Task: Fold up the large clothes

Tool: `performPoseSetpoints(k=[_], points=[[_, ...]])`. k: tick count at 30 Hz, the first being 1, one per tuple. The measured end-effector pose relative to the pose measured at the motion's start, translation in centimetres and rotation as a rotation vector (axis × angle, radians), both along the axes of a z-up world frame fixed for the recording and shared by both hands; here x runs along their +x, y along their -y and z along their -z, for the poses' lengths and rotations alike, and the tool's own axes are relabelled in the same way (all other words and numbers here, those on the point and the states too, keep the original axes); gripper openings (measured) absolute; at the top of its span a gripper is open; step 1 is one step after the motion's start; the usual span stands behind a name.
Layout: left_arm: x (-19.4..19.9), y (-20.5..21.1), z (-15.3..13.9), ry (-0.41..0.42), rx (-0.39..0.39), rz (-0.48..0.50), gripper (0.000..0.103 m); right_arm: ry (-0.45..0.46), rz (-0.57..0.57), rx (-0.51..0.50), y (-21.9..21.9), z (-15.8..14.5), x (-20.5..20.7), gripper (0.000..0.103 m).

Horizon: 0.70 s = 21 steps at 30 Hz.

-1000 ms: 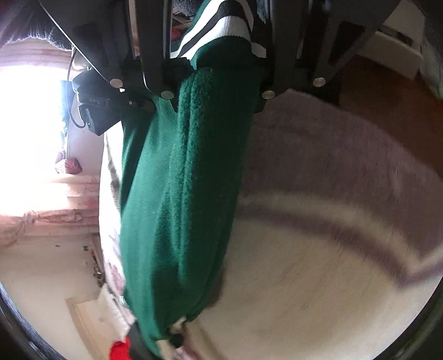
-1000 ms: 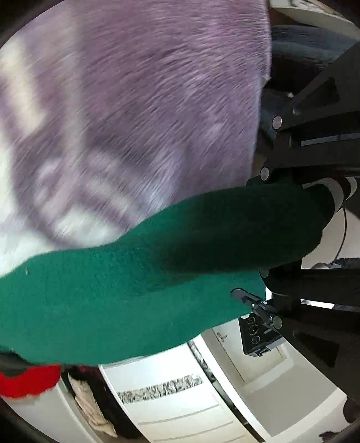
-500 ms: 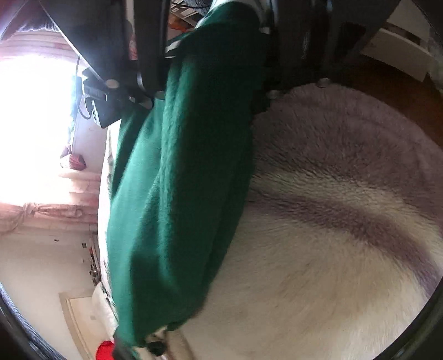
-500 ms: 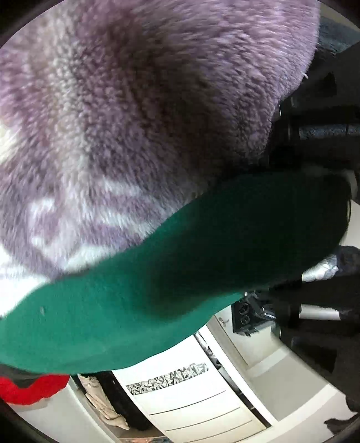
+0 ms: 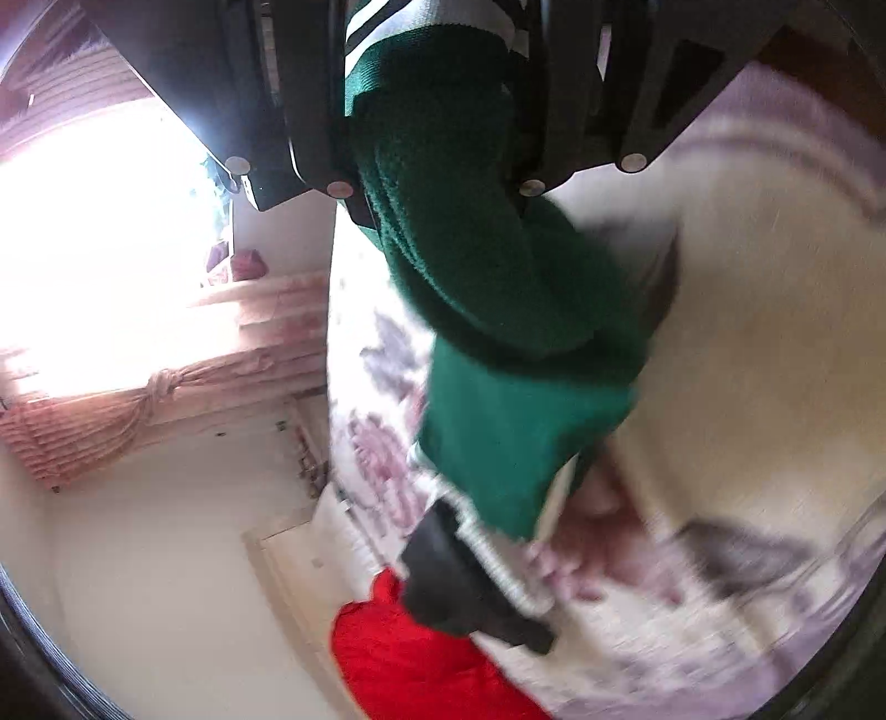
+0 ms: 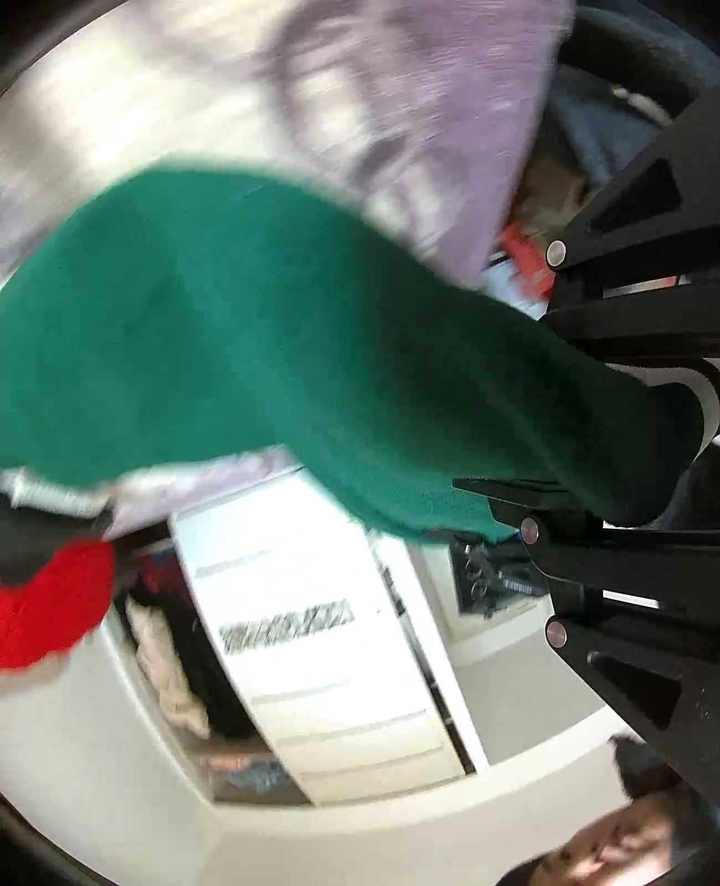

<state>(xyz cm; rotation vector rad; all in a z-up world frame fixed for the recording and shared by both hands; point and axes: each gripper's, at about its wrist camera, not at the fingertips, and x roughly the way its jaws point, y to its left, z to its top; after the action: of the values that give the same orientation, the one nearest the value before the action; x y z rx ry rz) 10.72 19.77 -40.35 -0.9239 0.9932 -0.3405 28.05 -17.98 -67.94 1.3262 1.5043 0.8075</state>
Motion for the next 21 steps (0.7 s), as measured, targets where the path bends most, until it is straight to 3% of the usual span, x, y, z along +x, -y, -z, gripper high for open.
performPoseSetpoints(k=[3,5,10,14,18,21], points=[[4.5,0.5,-0.6,0.044,0.035,0.024,0.02,0.081,0.048,-0.028,1.7,-2.0,5.7,0.02],[8.5,0.5,-0.2,0.041,0.018,0.036,0.02,0.104,0.08,-0.041,1.9,-2.6,10.1,0.019],[17.1,-0.7,4.6,-0.073,-0.006,0.016,0.021,0.11,0.122,-0.121,1.8,-1.1,21.0,0.019],[22.9,-2.1,10.3,-0.229,-0.079,-0.002,0.021,0.013,0.125,-0.169,-0.2,3.0,30.2,0.021],[25.4,-3.3,14.5,-0.346,-0.218,-0.009,0.025,-0.139,0.125,-0.181,0.5,7.8,33.7,0.023],[26.0,-3.4,14.6,-0.366,-0.267,0.021,0.027,-0.204,0.14,-0.149,0.7,8.9,35.2,0.027]])
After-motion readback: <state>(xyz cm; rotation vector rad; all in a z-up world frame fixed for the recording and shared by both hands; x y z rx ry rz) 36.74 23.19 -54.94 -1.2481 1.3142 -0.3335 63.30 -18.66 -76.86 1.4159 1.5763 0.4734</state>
